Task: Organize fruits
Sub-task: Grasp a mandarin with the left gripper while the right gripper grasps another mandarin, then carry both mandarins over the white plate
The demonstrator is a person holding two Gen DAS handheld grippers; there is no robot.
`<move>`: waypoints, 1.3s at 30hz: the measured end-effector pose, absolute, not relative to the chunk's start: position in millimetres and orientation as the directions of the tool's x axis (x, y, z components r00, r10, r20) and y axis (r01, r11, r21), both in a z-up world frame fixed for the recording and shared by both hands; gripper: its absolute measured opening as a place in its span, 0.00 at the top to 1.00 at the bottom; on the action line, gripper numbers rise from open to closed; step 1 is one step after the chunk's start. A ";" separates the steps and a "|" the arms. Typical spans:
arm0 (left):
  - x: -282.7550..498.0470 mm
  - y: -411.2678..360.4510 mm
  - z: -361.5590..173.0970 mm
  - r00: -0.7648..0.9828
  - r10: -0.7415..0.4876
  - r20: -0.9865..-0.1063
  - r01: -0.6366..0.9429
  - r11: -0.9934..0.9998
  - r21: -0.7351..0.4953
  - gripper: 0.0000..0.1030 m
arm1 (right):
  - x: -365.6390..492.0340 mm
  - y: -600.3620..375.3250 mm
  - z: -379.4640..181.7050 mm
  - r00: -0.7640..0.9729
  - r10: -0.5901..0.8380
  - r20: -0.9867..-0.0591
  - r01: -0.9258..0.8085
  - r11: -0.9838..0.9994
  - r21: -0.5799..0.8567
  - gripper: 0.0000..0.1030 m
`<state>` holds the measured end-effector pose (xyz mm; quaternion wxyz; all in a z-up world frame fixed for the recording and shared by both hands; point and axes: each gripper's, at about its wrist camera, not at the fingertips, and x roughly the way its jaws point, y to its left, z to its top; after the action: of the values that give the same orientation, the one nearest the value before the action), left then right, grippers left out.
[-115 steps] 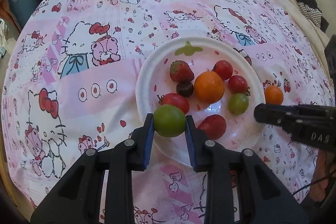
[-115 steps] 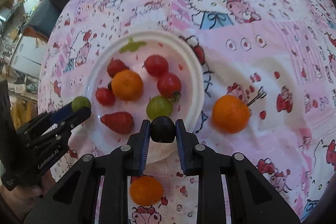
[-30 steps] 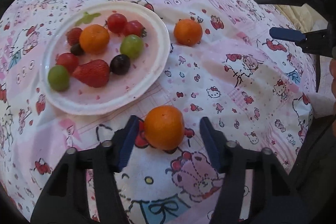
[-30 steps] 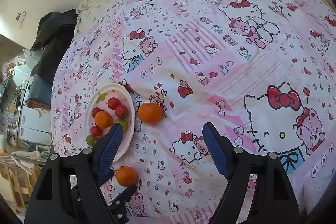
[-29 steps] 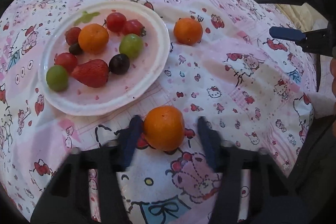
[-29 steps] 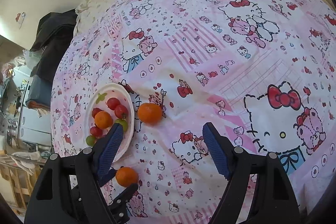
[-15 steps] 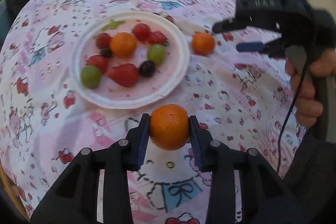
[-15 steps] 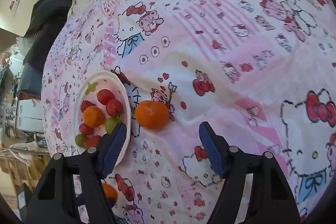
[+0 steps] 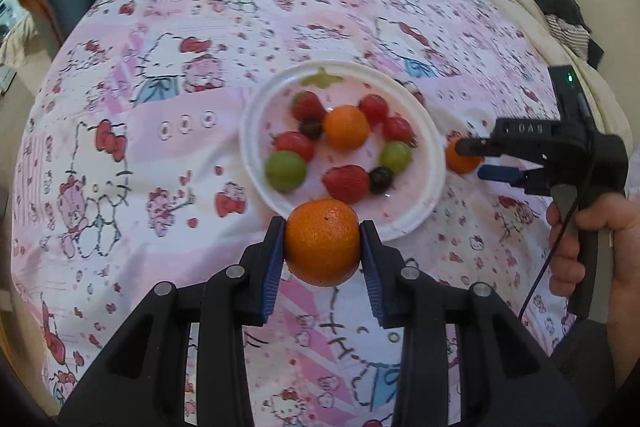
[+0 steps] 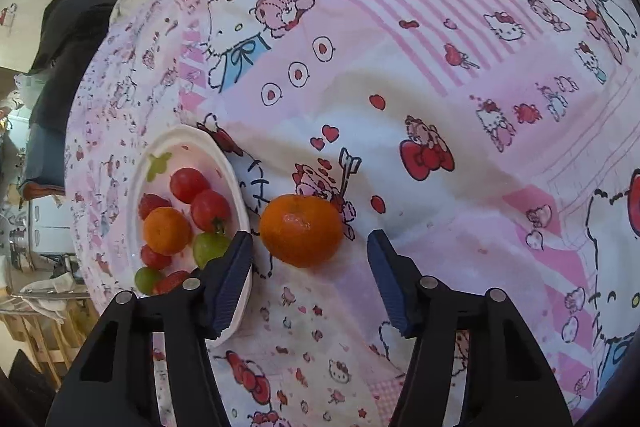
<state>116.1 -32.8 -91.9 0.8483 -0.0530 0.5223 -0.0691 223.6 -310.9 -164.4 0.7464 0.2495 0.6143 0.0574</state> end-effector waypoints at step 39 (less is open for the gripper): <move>128.7 18.2 -34.9 0.621 -0.048 -0.782 -0.063 0.992 -0.111 0.68 | 185.2 -335.7 -61.5 0.546 0.415 -0.728 0.096 0.832 0.546 0.59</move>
<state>128.7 18.2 -34.9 0.8981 -0.0639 0.4352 0.0043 185.2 -335.7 -61.5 0.8355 0.2738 0.4669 0.0953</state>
